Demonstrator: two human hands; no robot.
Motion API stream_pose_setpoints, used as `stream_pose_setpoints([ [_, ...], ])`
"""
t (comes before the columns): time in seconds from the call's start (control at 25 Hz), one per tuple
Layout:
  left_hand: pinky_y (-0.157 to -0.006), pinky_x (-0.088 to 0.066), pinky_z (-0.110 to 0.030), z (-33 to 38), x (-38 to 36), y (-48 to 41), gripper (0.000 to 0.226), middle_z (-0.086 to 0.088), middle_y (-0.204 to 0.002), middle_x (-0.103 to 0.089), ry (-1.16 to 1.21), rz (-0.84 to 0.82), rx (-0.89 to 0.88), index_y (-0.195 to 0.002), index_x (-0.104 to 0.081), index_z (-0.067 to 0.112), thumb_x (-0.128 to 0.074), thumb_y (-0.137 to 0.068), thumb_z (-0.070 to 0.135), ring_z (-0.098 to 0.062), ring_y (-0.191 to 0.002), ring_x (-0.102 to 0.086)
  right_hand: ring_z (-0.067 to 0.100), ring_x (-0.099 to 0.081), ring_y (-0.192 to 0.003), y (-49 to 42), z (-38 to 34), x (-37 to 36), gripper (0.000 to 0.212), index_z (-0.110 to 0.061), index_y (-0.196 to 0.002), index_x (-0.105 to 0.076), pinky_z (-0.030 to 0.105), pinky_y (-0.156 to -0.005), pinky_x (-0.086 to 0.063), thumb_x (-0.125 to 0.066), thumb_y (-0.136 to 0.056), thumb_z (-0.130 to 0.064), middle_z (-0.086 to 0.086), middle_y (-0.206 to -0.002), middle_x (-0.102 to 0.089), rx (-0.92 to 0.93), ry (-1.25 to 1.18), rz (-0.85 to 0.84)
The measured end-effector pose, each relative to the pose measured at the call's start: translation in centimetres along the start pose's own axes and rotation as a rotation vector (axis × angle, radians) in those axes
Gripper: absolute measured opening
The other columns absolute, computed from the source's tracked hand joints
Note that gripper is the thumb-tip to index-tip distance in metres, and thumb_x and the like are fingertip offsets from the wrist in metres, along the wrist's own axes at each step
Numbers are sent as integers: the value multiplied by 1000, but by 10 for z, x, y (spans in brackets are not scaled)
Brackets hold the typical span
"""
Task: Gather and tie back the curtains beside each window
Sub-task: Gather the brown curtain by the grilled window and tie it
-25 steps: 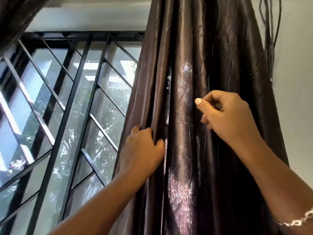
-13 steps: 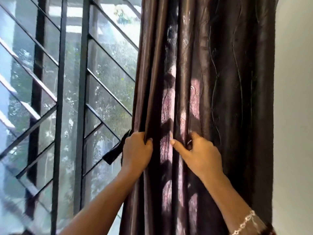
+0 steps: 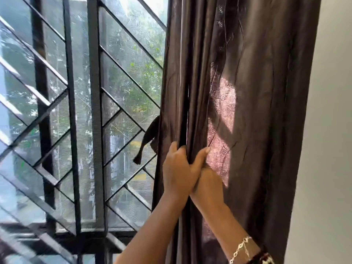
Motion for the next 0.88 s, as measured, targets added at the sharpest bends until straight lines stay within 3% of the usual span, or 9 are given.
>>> stream_pose_setpoints([
  [0.16, -69, -39, -27, -7, -6, -3, 22, -12, -98, -60, -60, 21, 9, -89, -66, -2, -58, -88, 19, -30, -86, -60, 26, -64, -74, 7, 1, -2, 13, -10, -91, -65, 30, -62, -46, -54, -85, -14, 9, -83, -68, -18, 28, -83],
  [0.28, -58, -28, -22, -9, -10, -1, 16, -13, -87, -58, -80, 32, -37, -75, -59, -3, -52, -88, 4, -34, -72, -58, 21, -58, -90, 7, 6, 10, 18, -17, -101, -60, 30, -74, -45, -49, -86, -18, 2, -98, -63, 22, 98, -170],
  [0.36, -57, -26, -21, -13, -10, -1, 15, -13, -85, -58, -80, 43, -46, -75, -58, -4, -51, -88, 1, -35, -71, -58, 15, -51, -96, 8, 8, 32, 18, -20, -100, -59, 25, -78, -41, -53, -86, -28, -3, -100, -58, 61, 119, -128],
  [0.4, -58, -27, -20, -16, -9, -1, 14, -15, -88, -59, -78, 43, -49, -79, -59, -5, -51, -88, 0, -36, -73, -58, 14, -50, -95, 9, 11, 48, 18, -18, -97, -61, 21, -78, -40, -55, -86, -31, -3, -98, -59, 66, 106, -5],
  [0.52, -63, -34, -23, -24, -6, -3, 10, -19, -96, -62, -74, 38, -48, -86, -62, -8, -53, -86, -4, -39, -78, -61, 17, -51, -95, 15, 23, 103, 18, -7, -94, -66, 4, -86, -33, -58, -82, -19, 12, -100, -62, 32, 83, 629],
  [0.6, -66, -40, -30, -24, -5, -3, 10, -21, -97, -63, -66, 40, -53, -86, -62, -9, -54, -86, -5, -41, -79, -62, 27, -47, -110, 15, 40, 126, 31, -1, -110, -60, 0, -100, -19, -64, -82, -14, 22, -118, -54, -118, 71, 830],
  [0.72, -66, -38, -26, -18, -6, 1, 10, -22, -94, -64, -47, 41, -63, -84, -63, -9, -55, -87, -4, -41, -76, -63, 28, -42, -127, 2, 77, 132, 71, -14, -139, -32, 27, -108, -29, -70, -80, -25, 12, -140, -41, -507, -298, 567],
  [0.8, -66, -37, -18, -10, -6, 4, 9, -21, -94, -65, -38, 39, -73, -86, -64, -9, -56, -86, -5, -39, -77, -64, 29, -49, -121, -2, 84, 121, 70, -16, -139, -32, 39, -102, -40, -70, -80, -24, 9, -136, -47, -580, -348, 360],
  [0.88, -70, -38, -21, -4, -7, 8, 6, -21, -92, -65, -29, 33, -94, -85, -64, -9, -58, -82, -9, -39, -76, -64, 32, -54, -112, -2, 79, 107, 52, -11, -134, -41, 40, -94, -44, -62, -87, -18, 12, -125, -54, -520, -136, 308],
])
Point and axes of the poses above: each hand's wrist, its own y-axis away from the middle knuckle, its own x-axis out of the back of the hand, z = x × y, the point moved 3 cm from there along -y, towards the middle knuckle
